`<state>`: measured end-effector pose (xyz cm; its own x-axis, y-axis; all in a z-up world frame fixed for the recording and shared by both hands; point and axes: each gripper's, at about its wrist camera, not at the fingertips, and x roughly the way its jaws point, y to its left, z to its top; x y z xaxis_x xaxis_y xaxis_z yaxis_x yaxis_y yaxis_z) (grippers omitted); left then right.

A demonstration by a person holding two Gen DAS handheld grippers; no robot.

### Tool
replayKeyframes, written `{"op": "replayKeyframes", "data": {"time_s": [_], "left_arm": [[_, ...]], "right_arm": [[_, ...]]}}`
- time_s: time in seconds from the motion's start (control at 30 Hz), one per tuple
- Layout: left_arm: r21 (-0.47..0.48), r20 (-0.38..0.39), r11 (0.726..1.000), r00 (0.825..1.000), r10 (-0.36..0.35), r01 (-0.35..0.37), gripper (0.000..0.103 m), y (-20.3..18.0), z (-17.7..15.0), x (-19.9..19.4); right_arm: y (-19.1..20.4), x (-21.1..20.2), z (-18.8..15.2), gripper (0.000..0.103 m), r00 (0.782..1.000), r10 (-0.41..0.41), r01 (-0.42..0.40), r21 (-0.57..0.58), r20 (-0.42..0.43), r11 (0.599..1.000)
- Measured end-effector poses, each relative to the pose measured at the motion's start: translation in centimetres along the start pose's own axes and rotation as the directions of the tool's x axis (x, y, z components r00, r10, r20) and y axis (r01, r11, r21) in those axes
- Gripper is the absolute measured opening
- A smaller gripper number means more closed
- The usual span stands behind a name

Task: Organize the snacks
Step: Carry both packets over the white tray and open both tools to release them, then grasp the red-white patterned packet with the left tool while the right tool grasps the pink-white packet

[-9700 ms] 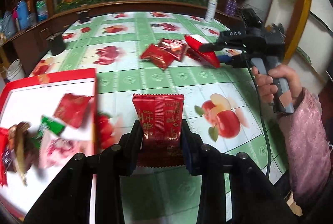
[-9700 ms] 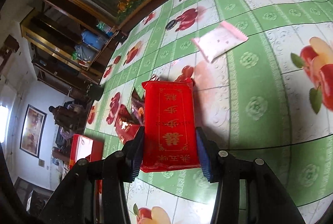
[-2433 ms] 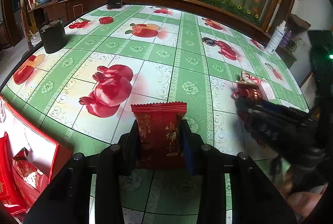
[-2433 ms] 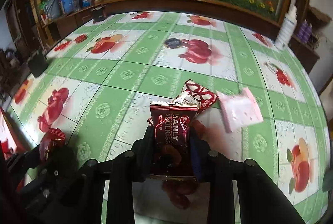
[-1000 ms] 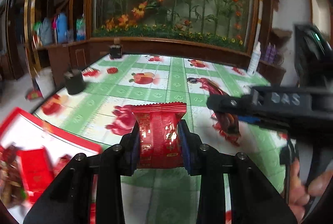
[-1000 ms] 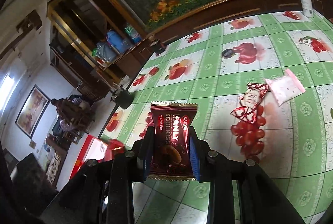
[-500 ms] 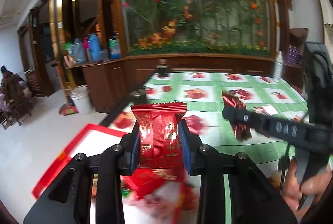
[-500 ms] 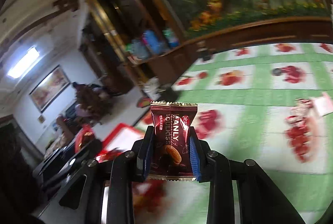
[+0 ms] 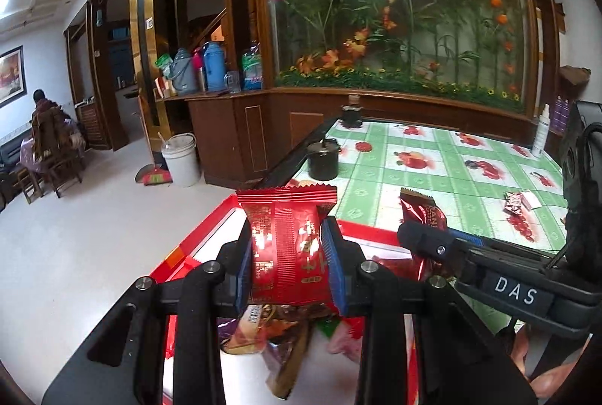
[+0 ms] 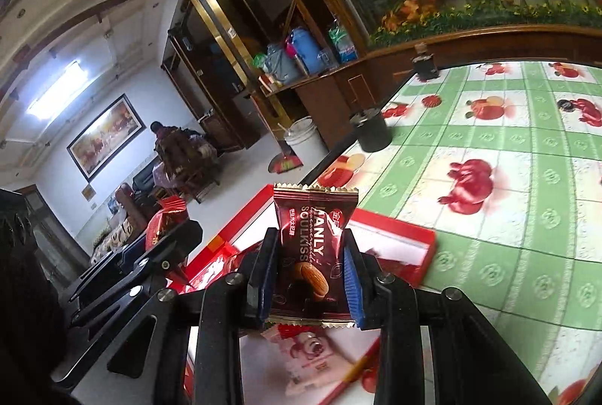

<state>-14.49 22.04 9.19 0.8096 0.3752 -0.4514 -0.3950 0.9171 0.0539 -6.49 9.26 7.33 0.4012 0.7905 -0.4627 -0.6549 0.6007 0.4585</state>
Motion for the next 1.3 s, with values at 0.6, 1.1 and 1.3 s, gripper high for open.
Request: {"op": "replayKeyframes", "data": {"time_s": [0.6,1.1,1.3], "left_arm": [[-0.043,-0.059,0.999,0.998,-0.004,0.002,0.032,2.3,-1.2,2.1],[-0.062,-0.075,0.996,0.995,0.066,-0.070,0.068,2.6,-1.3,2.4],[-0.068,-0.029,0.990,0.992,0.123,-0.125,0.078,3.4,-1.0,1.4]], "right_arm": [[1.8,3.3,-0.9,0.034,0.996,-0.027,0.021,-0.071,-0.082,0.997],[0.8,2.4,-0.4,0.041,0.997,-0.023,0.021,-0.034,-0.071,0.999],[-3.1,-0.8,1.6,0.050,0.999,-0.043,0.041,0.077,0.029,0.996]]}}
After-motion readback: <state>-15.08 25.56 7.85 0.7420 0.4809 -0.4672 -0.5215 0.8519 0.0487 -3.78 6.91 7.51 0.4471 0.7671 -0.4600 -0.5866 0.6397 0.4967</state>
